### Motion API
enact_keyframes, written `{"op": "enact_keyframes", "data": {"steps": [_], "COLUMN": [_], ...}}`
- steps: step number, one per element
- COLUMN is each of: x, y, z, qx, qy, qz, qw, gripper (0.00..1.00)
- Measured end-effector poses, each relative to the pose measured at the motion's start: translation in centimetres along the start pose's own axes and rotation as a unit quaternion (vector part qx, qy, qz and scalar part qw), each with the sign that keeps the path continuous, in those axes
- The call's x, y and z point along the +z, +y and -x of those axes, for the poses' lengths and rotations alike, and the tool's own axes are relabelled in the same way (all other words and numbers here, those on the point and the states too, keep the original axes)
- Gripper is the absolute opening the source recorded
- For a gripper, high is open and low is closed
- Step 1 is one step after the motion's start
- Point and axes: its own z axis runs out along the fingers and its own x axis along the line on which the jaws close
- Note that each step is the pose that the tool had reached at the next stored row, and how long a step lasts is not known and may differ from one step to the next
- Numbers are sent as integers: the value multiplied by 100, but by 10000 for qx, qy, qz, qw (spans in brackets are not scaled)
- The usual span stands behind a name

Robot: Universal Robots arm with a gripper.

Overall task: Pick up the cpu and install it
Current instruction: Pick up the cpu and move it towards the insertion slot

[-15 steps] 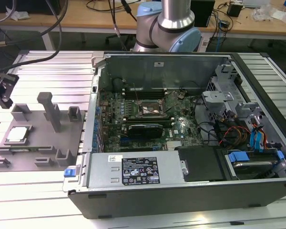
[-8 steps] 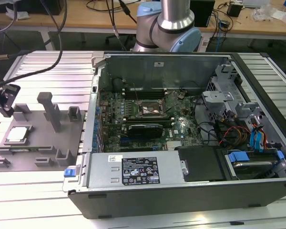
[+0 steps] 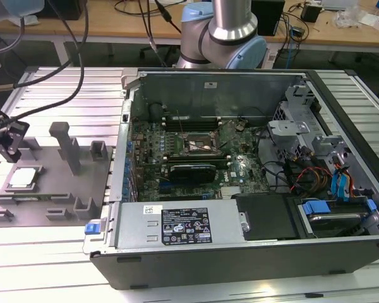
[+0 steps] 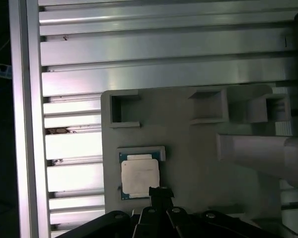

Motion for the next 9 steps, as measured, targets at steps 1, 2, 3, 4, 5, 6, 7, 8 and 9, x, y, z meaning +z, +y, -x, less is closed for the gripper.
{"op": "enact_keyframes", "data": {"steps": [1, 2, 3, 4, 5, 6, 7, 8, 9], "x": [27, 42, 52, 59, 79, 102, 132, 157, 175], "y": [-4, -6, -8, -9, -12, -13, -15, -17, -18], "z": [-3, -6, -8, -9, -14, -18, -22, -27, -31], "qx": [0, 0, -1, -1, -1, 0, 0, 0, 0], "qy": [0, 0, 0, 0, 0, 0, 0, 0, 0], "qz": [0, 0, 0, 0, 0, 0, 0, 0, 0], "qw": [10000, 10000, 10000, 10000, 10000, 10000, 10000, 10000, 10000], "gripper": [11, 11, 11, 11, 11, 11, 11, 11, 11]}}
